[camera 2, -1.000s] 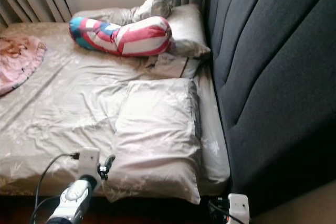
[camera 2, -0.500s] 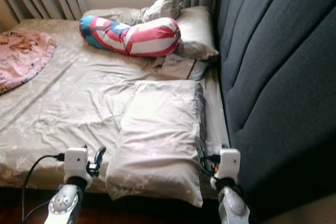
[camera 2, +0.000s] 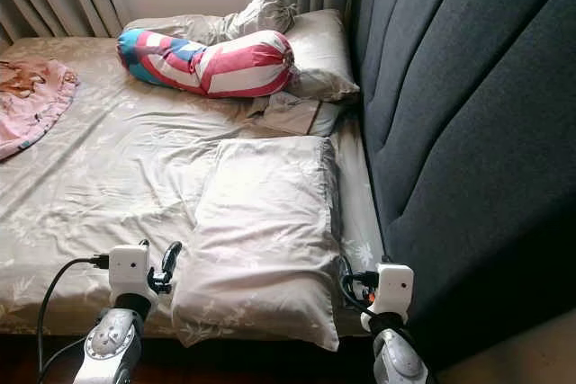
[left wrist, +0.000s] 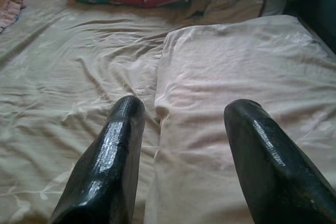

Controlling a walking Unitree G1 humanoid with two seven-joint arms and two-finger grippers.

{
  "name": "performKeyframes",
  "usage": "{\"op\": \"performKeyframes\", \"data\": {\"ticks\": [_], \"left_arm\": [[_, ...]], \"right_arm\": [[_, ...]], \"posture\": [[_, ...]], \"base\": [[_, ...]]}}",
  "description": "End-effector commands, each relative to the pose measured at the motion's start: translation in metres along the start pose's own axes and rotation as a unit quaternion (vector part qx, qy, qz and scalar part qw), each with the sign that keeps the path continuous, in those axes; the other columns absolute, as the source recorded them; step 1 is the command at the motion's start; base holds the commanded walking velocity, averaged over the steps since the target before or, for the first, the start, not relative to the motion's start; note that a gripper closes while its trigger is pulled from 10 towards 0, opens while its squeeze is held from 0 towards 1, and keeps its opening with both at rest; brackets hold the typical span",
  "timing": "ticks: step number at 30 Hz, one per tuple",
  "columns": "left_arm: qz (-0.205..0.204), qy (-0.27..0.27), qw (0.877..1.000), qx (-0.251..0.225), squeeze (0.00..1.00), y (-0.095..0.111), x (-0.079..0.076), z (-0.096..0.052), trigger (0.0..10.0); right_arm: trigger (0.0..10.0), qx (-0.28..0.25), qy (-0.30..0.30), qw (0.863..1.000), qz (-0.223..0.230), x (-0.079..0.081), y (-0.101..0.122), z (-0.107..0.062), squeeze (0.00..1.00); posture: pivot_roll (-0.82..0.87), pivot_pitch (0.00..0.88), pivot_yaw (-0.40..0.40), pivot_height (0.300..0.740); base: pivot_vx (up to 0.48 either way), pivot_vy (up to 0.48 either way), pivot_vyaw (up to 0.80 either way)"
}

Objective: Clean up the room

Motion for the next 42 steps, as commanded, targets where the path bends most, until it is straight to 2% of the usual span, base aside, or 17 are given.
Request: {"op": "performKeyframes", "data": {"ticks": [1,8,21,42], "left_arm": [[-0.001,0.001,1.0,0.008,0.0,-0.001,0.001,-0.001,10.0],[-0.001,-0.003,1.0,0.01,0.0,-0.001,0.002,-0.001,10.0],[-0.005,-0.016,1.0,0.001,0.0,0.006,-0.003,0.0,10.0],[-0.009,-0.03,0.999,0.011,0.0,0.004,-0.008,0.001,10.0]], "right_arm": [[10.0,0.002,0.0,1.0,-0.001,0.002,0.002,0.001,0.0],[10.0,0.006,-0.002,1.0,0.0,0.003,-0.001,0.001,0.0],[10.0,0.013,-0.006,1.0,0.001,0.003,-0.002,0.002,0.0],[10.0,0.021,0.003,1.0,0.001,0.007,-0.004,0.004,0.0]], "posture": [[-0.12,0.05,-0.006,0.74],[-0.12,0.051,-0.002,0.74],[-0.11,0.052,-0.002,0.74],[-0.11,0.049,-0.002,0.74]], "base": [[0.0,0.48,0.0],[0.0,0.447,0.0],[0.0,0.0,0.0],[0.0,0.0,0.0]]}}
Point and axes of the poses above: a point about 5 cm out from each wrist's last joint towards the gripper, its own z axis pointing out of the wrist towards the gripper, its own y axis along the axis of the wrist's last joint, x = y × z, the point moved 6 cm from there along z, pointing out of the wrist towards the gripper, and after that the axes turned 4 degrees about z, right-handed, at the moved point
